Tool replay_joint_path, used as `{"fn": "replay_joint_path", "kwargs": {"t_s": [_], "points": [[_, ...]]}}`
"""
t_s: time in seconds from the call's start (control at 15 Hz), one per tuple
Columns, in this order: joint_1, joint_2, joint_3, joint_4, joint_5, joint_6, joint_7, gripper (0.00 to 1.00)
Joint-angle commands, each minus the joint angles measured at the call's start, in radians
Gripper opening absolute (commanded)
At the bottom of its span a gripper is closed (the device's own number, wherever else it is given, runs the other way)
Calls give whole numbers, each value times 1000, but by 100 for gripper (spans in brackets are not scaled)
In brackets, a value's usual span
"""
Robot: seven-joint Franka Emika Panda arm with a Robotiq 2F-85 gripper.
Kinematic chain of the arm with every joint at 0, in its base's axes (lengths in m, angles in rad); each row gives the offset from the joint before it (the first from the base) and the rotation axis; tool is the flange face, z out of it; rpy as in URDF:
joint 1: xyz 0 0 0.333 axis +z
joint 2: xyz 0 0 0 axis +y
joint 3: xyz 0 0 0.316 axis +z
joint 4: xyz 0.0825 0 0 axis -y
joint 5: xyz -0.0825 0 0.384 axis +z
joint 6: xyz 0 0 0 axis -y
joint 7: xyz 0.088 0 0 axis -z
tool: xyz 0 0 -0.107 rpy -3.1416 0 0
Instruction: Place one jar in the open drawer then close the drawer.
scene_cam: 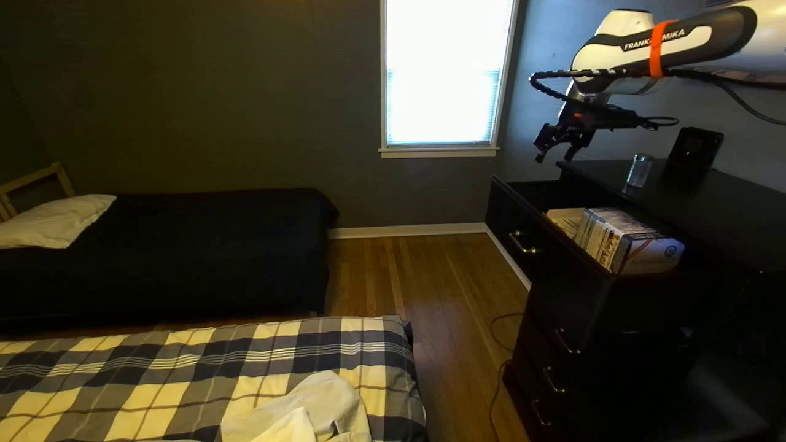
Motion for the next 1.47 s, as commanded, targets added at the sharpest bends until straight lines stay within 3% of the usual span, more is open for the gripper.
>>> {"fn": "replay_joint_path", "kwargs": {"t_s": [0.0,0.13,0.4,0.47,0.53,0.87,1.4], "points": [[-29,-13,36,7,65,-125,-183,100],[-24,-15,44,-2,61,-182,-262,100],[-3,-4,76,-56,37,-190,-410,100],[0,14,81,-33,29,-248,-430,100],[-5,-1,69,-33,34,-202,-372,100],[1,18,81,-33,34,-221,-411,100],[29,84,145,-107,15,68,-679,100]]}}
